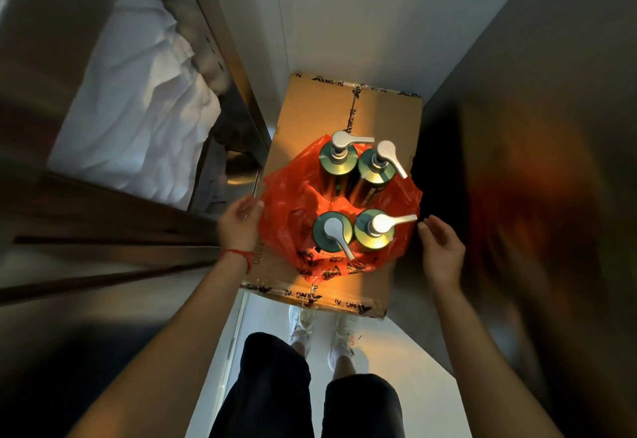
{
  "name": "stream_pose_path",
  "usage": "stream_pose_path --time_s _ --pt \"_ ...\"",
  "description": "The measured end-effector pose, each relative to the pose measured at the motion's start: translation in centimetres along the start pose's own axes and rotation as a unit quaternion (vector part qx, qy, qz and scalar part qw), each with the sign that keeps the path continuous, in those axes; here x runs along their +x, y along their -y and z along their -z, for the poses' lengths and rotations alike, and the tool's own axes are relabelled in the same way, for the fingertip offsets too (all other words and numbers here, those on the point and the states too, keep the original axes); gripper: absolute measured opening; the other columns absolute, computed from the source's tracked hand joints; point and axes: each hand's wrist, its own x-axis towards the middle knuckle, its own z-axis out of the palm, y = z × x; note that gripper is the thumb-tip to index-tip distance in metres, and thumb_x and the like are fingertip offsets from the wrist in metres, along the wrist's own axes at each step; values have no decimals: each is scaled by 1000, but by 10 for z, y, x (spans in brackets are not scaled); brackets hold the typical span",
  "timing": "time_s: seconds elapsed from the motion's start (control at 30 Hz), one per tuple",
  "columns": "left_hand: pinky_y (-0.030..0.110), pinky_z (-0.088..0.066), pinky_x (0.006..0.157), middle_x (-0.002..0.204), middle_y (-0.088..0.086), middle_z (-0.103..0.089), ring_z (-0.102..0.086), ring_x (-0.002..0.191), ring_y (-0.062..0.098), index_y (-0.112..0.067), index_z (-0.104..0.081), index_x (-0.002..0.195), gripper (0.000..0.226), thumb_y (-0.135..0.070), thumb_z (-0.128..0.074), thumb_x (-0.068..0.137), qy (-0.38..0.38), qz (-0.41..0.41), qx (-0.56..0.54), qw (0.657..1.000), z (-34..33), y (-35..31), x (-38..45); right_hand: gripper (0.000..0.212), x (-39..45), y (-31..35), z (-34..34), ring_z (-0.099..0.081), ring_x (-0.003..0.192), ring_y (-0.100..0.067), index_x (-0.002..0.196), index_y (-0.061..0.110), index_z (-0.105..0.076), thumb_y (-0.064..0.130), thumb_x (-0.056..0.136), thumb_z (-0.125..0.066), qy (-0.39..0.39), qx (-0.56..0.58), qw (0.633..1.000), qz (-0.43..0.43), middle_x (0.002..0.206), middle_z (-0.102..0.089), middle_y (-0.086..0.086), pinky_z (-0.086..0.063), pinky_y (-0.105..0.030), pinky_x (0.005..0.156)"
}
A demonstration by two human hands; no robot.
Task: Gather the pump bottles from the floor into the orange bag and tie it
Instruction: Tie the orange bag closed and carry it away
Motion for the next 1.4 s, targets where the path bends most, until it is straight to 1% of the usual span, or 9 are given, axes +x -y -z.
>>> stream_pose_path --time_s 0.27,0.37,0.47,0.6,0.73,0.87,0.93,1.13,1.4 --pt "27 -38 71 90 10 -60 -55 87 22 0 -64 102 29 -23 -55 87 -42 118 33 992 -8 26 49 34 21 -24 -9 -51 107 -15 121 3 -56 14 88 -57 -61 -15 997 -48 124 -59 -17 -40 -28 92" --pt "32 -38 75 85 14 -59 -53 86 24 -1 -65 76 26 -25 -58 86 -11 151 75 986 -13 29 57 36 31 -31 -14 -53 116 -28 122 3 -54 15 89 -57 -51 -2 995 -82 125 -58 -19 -42 -42 101" --pt "35 -40 74 63 11 -52 -50 78 23 -15 -48 52 34 -18 -63 82 -5 195 32 980 -16 35 62 38 36 -37 -20 -54 115 -30 124 2 -52 14 88 -58 -30 25 993 -110 125 -57 -21 -43 -46 101" --pt "28 -48 62 71 9 -59 -57 54 12 -5 -64 75 6 -8 -65 79 -10 221 -43 974 -18 29 57 40 41 -40 -28 -57 102 -27 122 0 -53 11 85 -61 -35 66 987 -140 120 -59 -26 -48 -35 88" --pt "31 -52 76 98 14 -62 -58 66 12 -2 -60 111 31 -1 -63 79 -30 215 -138 966 -17 16 49 38 45 -42 -32 -57 93 -21 118 -3 -56 8 83 -64 -54 62 988 -131 113 -62 -24 -50 -9 61" --pt "24 -58 68 72 3 -73 -67 66 10 0 -61 102 21 -2 -61 81 23 181 -211 960 -7 -6 35 38 42 -35 -33 -59 94 -19 117 -1 -59 10 81 -66 -78 49 988 -127 113 -64 -22 -46 -25 77" --pt "19 -56 58 60 -1 -72 -67 63 7 -4 -63 92 10 -2 -60 82 42 150 -242 958 -2 -17 26 40 40 -32 -32 -58 95 -18 117 0 -58 10 80 -67 -91 60 987 -117 114 -64 -20 -46 -21 76" --pt "17 -56 58 63 1 -73 -69 63 8 -6 -63 84 7 -4 -57 84 113 105 -284 946 -3 -46 -4 42 33 -23 -31 -59 93 -17 117 -1 -57 10 79 -69 -88 65 990 -91 110 -65 -18 -44 -3 57" --pt "16 -55 56 66 3 -74 -69 65 10 -6 -65 85 8 -3 -58 82 137 103 -249 953 -11 -45 -18 33 29 -22 -38 -64 88 -21 102 5 -67 21 73 -75 -73 63 991 -92 99 -69 -15 -50 -27 74"
